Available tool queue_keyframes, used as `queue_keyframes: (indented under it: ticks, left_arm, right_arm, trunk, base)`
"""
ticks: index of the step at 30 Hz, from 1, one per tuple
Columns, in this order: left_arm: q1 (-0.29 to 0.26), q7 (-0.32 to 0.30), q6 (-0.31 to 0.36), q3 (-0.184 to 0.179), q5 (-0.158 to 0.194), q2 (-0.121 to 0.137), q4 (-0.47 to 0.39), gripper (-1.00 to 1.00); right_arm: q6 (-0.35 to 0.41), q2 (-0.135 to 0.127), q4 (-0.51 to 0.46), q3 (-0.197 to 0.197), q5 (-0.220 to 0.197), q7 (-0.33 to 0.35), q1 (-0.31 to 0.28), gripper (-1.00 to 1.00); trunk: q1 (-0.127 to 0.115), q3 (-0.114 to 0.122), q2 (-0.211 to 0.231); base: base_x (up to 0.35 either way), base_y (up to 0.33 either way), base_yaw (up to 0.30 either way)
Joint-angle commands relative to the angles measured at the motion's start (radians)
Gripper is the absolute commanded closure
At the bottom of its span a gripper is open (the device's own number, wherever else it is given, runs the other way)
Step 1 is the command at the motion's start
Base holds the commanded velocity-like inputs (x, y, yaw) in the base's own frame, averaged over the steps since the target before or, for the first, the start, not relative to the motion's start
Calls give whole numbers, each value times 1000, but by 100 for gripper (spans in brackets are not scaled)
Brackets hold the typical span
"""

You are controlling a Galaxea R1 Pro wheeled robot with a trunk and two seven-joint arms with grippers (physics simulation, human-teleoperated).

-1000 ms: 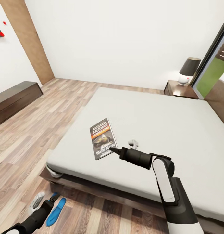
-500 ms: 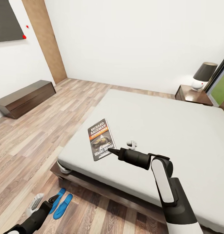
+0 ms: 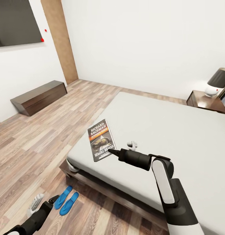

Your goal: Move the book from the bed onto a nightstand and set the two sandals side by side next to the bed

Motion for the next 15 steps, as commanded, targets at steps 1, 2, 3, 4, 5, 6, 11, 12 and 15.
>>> queue_keyframes:
  ticks: [1,2,3,4,5,6,11,12,15]
  left_arm:
    - [0,6,4,1,10,0,-3,-100]
    - [0,4,4,1,10,0,-2,-100]
    - [1,-6,4,1,10,0,-2,-100]
    - [1,-6,4,1,10,0,-2,-100]
    - [1,-9,4,1,10,0,-2,-100]
    - [1,-11,4,1,10,0,-2,-100]
    - [1,-21,4,1,9,0,-2,-100]
    - [1,-21,4,1,9,0,-2,-100]
    - [1,-23,4,1,8,0,-1,-100]
  right_arm:
    - [-1,1,0,-1,5,11,-1,100]
    - [-7,0,0,0,4,12,-1,100]
    - [-18,0,0,1,4,13,-1,100]
    - [-18,0,0,1,4,13,-1,100]
    - [-21,0,0,1,4,14,0,100]
    - [-23,0,0,1,4,14,0,100]
    - [-30,0,0,2,4,15,0,100]
    - [-31,0,0,2,4,15,0,100]
    - [-32,0,0,2,4,15,0,100]
  trunk:
    - [-3,3,6]
    - [-7,8,13]
    - [-11,12,20]
    - [-15,17,27]
    - [-19,21,34]
    - [-23,26,41]
    - [-42,48,76]
    - [-46,52,83]
    - [-57,66,104]
  base:
    - [0,0,160]
    - [0,0,157]
    - [0,0,151]
    - [0,0,151]
    - [0,0,149]
    - [0,0,148]
    - [0,0,145]
    - [0,0,144]
    - [0,0,144]
